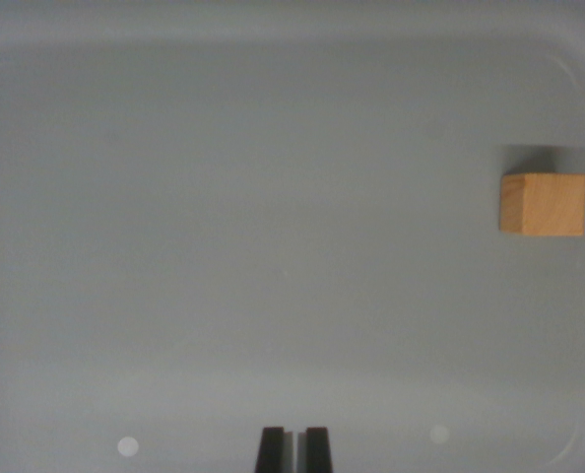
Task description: Push wooden cube
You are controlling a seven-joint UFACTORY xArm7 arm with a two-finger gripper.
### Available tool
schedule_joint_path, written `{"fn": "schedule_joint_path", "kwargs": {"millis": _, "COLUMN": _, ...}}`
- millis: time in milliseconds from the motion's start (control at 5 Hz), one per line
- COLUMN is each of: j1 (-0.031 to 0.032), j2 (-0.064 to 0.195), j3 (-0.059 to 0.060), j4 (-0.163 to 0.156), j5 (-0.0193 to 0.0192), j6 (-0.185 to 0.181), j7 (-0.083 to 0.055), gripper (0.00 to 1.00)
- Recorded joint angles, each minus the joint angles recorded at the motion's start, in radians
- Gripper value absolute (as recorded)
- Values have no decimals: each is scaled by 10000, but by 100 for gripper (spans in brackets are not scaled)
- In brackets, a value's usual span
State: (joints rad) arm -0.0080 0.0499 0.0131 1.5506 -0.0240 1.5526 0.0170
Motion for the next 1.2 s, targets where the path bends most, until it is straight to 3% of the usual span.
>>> {"fn": "schedule_joint_path", "kwargs": {"millis": 600, "j1": -35, "j2": 55, "j3": -24, "j4": -62, "j5": 6, "j6": -112, "j7": -58, "gripper": 0}}
{"fn": "schedule_joint_path", "kwargs": {"millis": 800, "j1": -90, "j2": 142, "j3": -63, "j4": -161, "j5": 17, "j6": -291, "j7": -151, "gripper": 0}}
{"fn": "schedule_joint_path", "kwargs": {"millis": 1000, "j1": -90, "j2": 142, "j3": -63, "j4": -161, "j5": 17, "j6": -291, "j7": -151, "gripper": 0}}
{"fn": "schedule_joint_path", "kwargs": {"millis": 1200, "j1": -163, "j2": 258, "j3": -115, "j4": -293, "j5": 30, "j6": -528, "j7": -273, "gripper": 0}}
